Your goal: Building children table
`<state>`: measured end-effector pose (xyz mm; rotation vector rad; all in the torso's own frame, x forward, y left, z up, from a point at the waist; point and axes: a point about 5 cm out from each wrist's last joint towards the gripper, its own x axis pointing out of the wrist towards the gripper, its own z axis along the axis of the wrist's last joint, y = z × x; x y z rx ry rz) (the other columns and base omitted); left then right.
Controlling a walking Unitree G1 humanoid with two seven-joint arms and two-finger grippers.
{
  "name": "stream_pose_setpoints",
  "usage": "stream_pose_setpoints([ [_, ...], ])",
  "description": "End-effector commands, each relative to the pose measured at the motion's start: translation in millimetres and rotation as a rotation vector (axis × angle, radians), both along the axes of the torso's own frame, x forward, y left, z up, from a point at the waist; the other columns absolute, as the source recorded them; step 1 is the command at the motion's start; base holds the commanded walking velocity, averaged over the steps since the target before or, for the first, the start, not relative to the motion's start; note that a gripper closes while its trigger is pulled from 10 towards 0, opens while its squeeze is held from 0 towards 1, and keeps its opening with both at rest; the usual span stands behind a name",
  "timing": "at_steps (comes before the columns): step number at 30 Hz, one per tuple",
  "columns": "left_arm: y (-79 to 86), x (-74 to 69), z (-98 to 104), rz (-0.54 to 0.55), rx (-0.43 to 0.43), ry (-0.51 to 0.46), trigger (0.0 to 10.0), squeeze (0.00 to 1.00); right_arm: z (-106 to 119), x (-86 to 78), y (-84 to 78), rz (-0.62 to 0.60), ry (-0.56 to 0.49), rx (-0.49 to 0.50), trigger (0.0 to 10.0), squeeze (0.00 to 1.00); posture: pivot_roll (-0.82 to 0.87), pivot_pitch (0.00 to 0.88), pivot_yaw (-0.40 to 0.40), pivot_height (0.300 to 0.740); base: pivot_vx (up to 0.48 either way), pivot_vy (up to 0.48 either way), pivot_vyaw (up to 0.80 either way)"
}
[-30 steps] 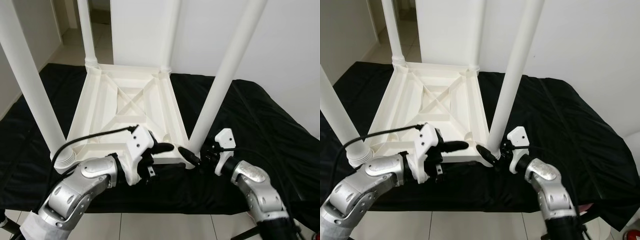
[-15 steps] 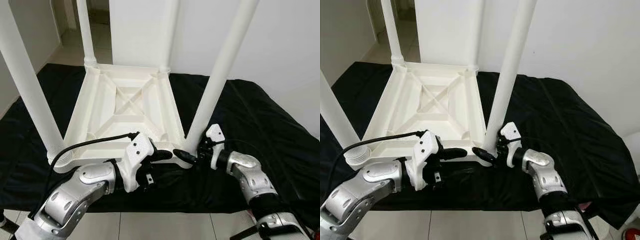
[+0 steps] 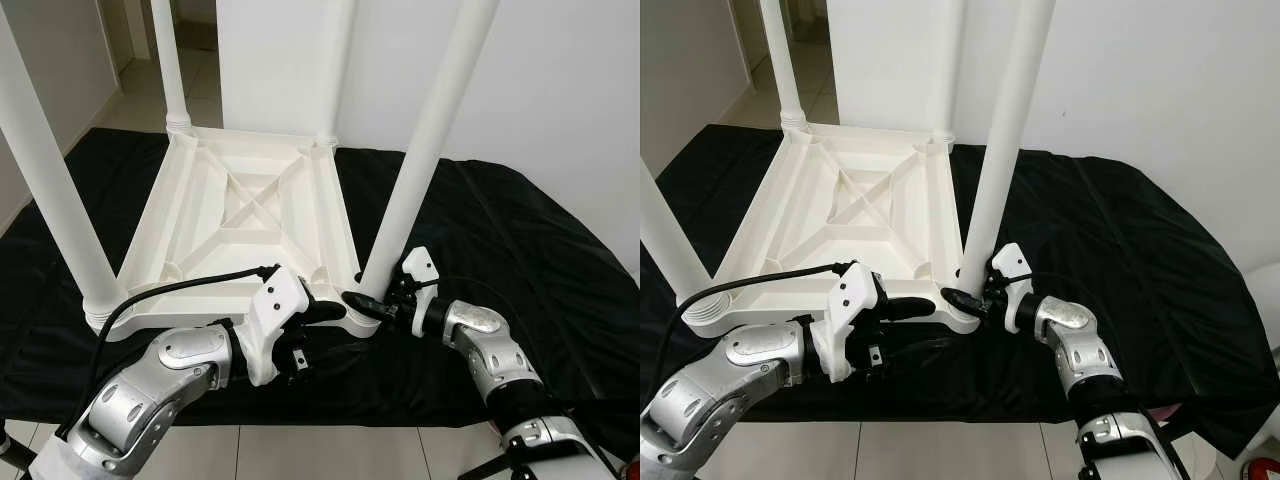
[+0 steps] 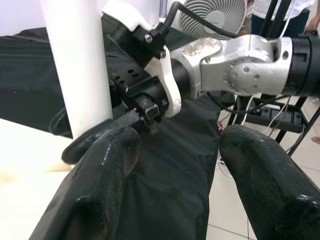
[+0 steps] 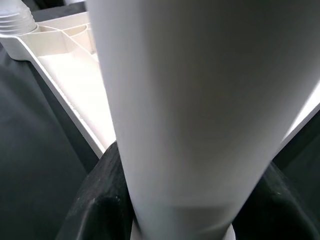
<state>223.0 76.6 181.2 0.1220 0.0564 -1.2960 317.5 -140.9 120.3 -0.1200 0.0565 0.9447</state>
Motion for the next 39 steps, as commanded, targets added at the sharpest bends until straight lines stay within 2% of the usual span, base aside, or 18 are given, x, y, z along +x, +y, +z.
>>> stream_pose_setpoints([
  [1, -1.6, -3.0, -2, -0.028, 0.008, 0.006, 10.0, 0.00, -10, -3.5, 2.5, -0.039, 0.035, -0.019, 9.0, 0.00, 0.03, 0.000, -0.106, 0.740, 0.000, 0.000, 0.00],
  [2, -1.6, -3.0, -2, -0.028, 0.008, 0.006, 10.0, 0.00, -10, -3.5, 2.5, -0.039, 0.035, -0.019, 9.0, 0.00, 0.03, 0.000, -0.106, 0.740, 0.000, 0.000, 0.00],
  [3, -1.7, -1.8, -1, -0.021, 0.004, -0.001, 10.0, 0.00, -10, -0.6, 2.0, -0.129, 0.027, -0.034, 10.0, 0.00, 0.03, 0.000, -0.108, 0.740, 0.000, 0.000, 0.00],
  [6, -0.8, 2.6, -1, 0.011, 0.004, -0.026, 10.0, 0.00, -6, -0.6, 5.0, -0.321, -0.006, -0.015, 10.0, 0.00, 0.02, 0.000, -0.107, 0.740, 0.000, 0.000, 0.00],
  [8, -0.8, 2.6, -1, 0.011, 0.004, -0.026, 10.0, 0.00, -6, -0.6, 5.0, -0.321, -0.006, -0.015, 10.0, 0.00, 0.02, 0.000, -0.107, 0.740, 0.000, 0.000, 0.00],
  [12, 1.6, 7.2, -3, 0.040, 0.010, -0.038, 10.0, 0.00, -2, -11.9, 15.3, -0.517, 0.020, 0.057, 10.0, 0.00, 0.02, 0.000, -0.105, 0.740, 0.000, 0.000, 0.00],
  [15, 2.2, 8.7, -4, 0.047, 0.018, -0.042, 10.0, 0.00, -3, -14.6, 16.6, -0.589, 0.036, 0.079, 10.0, 0.00, 0.01, 0.000, -0.105, 0.740, 0.000, 0.000, 0.00],
  [16, 2.6, 10.3, -6, 0.056, 0.027, -0.048, 10.0, 0.00, -3, -17.5, 17.2, -0.663, 0.041, 0.088, 10.0, 0.00, 0.01, 0.000, -0.105, 0.740, 0.000, 0.000, 0.00],
  [24, 2.4, 15.4, -14, 0.086, 0.052, -0.065, 10.0, 0.00, -2, -26.7, 21.5, -0.841, 0.034, 0.116, 10.0, 0.00, 0.00, 0.000, -0.101, 0.740, 0.000, 0.000, 0.00],
  [30, 1.4, 16.5, -15, 0.089, 0.055, -0.072, 10.0, 0.00, 2, -27.3, 20.6, -0.866, 0.026, 0.126, 10.0, 0.00, 0.00, 0.000, -0.102, 0.740, 0.000, 0.000, 0.00],
  [31, 1.1, 16.5, -15, 0.087, 0.055, -0.074, 10.0, 0.00, 2, -27.0, 18.4, -0.857, 0.037, 0.131, 10.0, 0.75, 0.00, 0.000, -0.102, 0.740, 0.000, 0.000, 0.00],
  [35, 1.1, 16.7, -15, 0.086, 0.054, -0.075, 10.0, 0.00, 3, -26.4, 15.2, -0.855, 0.043, 0.127, 10.0, 0.75, 0.00, 0.000, -0.102, 0.740, 0.000, 0.000, 0.00],
  [36, 1.0, 16.6, -14, 0.085, 0.052, -0.078, 10.0, 0.00, 5, -25.6, 10.2, -0.816, 0.044, 0.132, 10.0, 1.00, 0.00, 0.000, -0.105, 0.740, 0.000, 0.000, 0.00],
  [39, 1.0, 16.7, -13, 0.085, 0.049, -0.081, 10.0, 0.00, 8, -24.0, 4.7, -0.779, 0.035, 0.132, 10.0, 1.00, 0.00, 0.000, -0.107, 0.740, 0.000, 0.000, 0.00],
])
